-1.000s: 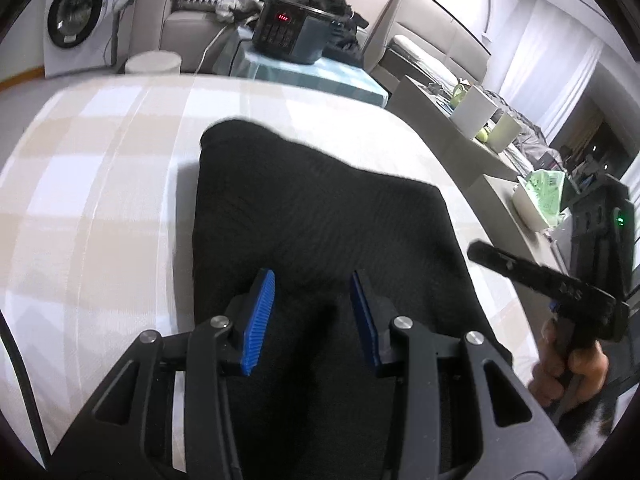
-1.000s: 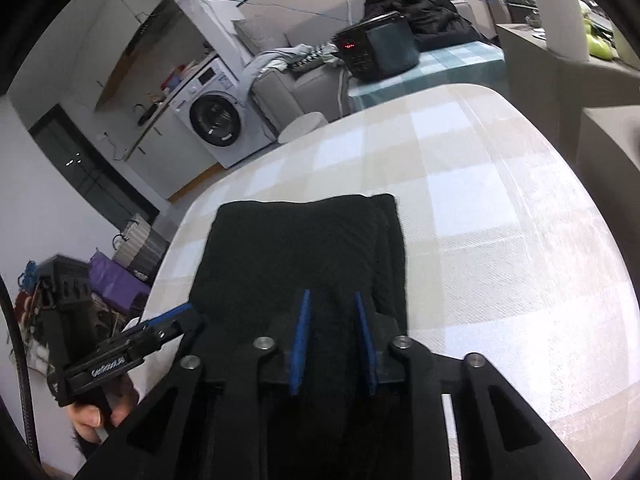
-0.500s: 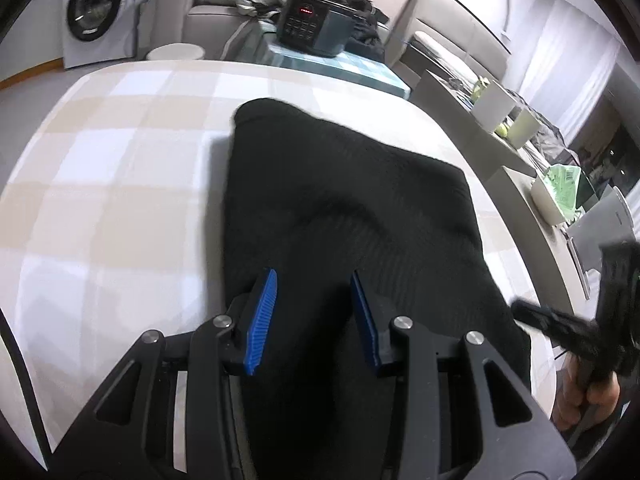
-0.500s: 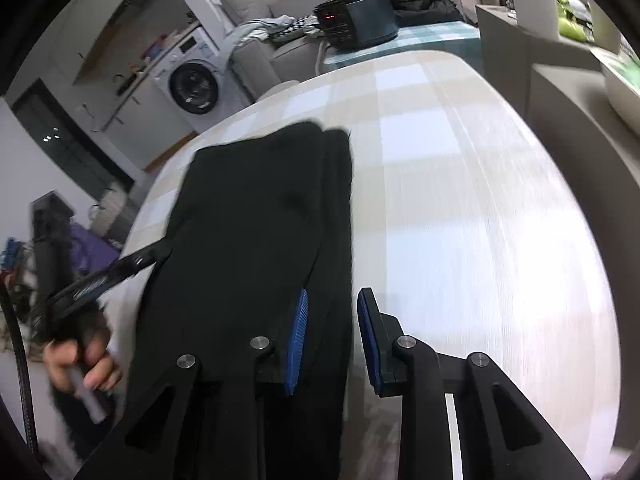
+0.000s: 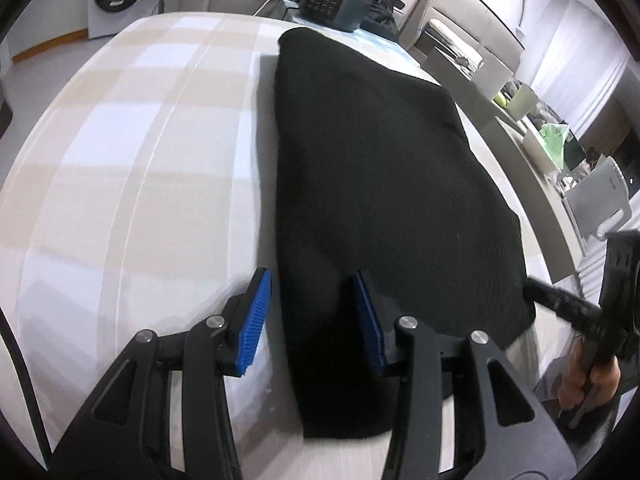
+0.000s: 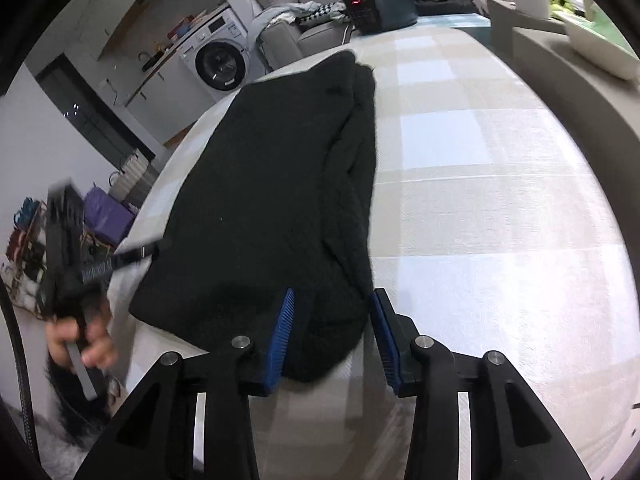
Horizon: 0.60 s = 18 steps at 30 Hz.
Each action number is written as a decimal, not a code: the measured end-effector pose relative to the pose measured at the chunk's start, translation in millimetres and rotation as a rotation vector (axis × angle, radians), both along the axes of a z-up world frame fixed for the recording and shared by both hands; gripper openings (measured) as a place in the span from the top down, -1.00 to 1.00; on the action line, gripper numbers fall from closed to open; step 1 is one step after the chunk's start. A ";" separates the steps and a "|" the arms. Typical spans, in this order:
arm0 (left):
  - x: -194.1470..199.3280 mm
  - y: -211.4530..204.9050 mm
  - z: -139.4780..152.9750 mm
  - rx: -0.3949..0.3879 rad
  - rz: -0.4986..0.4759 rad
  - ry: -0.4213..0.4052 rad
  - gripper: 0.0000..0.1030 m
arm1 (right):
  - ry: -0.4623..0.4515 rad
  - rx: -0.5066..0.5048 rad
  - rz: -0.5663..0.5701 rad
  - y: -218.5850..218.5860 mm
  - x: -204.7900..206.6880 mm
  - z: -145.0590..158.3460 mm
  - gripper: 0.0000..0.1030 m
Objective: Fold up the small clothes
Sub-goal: 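Release the folded sweater and lift both tools away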
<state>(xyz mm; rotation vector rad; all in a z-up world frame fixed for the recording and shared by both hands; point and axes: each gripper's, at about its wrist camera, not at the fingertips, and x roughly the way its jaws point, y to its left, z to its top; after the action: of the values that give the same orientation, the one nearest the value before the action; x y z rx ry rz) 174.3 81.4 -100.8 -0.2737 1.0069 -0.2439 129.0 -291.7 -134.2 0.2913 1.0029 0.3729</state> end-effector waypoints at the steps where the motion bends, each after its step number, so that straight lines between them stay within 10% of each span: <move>1: -4.0 1.5 0.0 -0.007 0.003 0.000 0.23 | -0.018 0.007 0.000 -1.9 -1.2 3.5 0.22; 9: -10.5 -0.5 -4.5 -0.046 -0.008 -0.006 0.38 | -0.012 0.150 -0.067 -2.6 39.5 -9.4 0.16; 12: -7.6 -0.8 -2.4 -0.051 -0.018 -0.020 0.51 | 0.002 0.180 -0.043 6.6 50.0 -16.5 0.57; 18: 17.0 -1.2 -0.5 -0.025 0.011 -0.046 0.51 | -0.017 0.167 -0.046 18.9 73.4 -15.2 0.60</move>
<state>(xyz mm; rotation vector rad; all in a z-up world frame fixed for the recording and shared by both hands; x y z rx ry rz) 191.3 80.1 -101.3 -0.2953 0.9572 -0.2518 202.5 -272.8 -149.5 0.4604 0.9480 0.4176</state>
